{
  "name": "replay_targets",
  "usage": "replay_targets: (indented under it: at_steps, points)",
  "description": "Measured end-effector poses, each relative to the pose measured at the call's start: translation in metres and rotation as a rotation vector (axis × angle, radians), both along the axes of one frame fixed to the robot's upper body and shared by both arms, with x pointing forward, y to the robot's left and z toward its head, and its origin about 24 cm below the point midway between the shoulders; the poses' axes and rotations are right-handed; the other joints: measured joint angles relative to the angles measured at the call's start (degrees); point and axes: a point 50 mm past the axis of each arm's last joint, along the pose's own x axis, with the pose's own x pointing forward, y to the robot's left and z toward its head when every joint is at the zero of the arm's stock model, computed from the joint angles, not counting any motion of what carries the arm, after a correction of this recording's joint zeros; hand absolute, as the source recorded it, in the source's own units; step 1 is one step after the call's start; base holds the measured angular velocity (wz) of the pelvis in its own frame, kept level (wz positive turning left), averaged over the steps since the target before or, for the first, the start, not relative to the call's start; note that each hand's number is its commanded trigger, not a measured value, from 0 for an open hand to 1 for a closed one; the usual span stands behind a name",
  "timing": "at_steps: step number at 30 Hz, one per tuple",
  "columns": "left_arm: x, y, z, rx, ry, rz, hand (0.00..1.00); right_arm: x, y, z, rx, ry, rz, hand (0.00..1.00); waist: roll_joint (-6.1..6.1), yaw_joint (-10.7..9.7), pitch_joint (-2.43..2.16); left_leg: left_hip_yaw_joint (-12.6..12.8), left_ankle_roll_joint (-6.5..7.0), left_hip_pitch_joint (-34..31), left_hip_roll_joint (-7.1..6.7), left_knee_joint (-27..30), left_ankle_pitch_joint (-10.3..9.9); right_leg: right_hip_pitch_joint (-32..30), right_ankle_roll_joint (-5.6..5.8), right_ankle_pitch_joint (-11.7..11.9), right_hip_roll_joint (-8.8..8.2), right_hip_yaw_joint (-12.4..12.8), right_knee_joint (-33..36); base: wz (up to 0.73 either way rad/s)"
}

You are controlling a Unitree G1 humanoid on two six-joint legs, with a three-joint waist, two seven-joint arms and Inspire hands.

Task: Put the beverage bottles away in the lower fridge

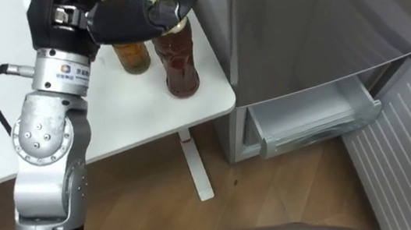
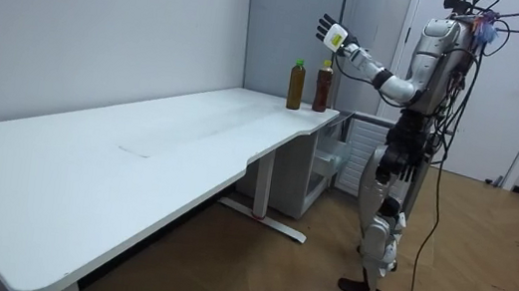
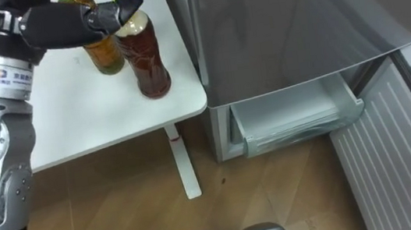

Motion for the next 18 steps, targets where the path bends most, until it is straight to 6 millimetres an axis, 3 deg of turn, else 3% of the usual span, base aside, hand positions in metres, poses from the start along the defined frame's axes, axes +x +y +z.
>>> replay_targets:
  at_steps: [12,18]
  points:
    - [0.004,-0.008,-0.014,0.006,0.068,-0.035,0.00,-0.007,0.007,-0.002,0.016,0.065,0.072,0.00,-0.63,0.24,0.59,0.23,-0.07,0.32,0.15,-0.15,-0.04,0.02,-0.08,0.05,0.16,0.03,0.17,0.00]
    - [0.007,-0.011,-0.026,0.022,0.127,-0.061,0.00,-0.005,0.009,-0.002,0.045,0.063,0.077,0.00,-0.90,0.23,0.52,0.26,-0.09,0.28,0.15,-0.16,-0.06,-0.11,-0.08,0.05,0.18,0.02,0.15,0.00]
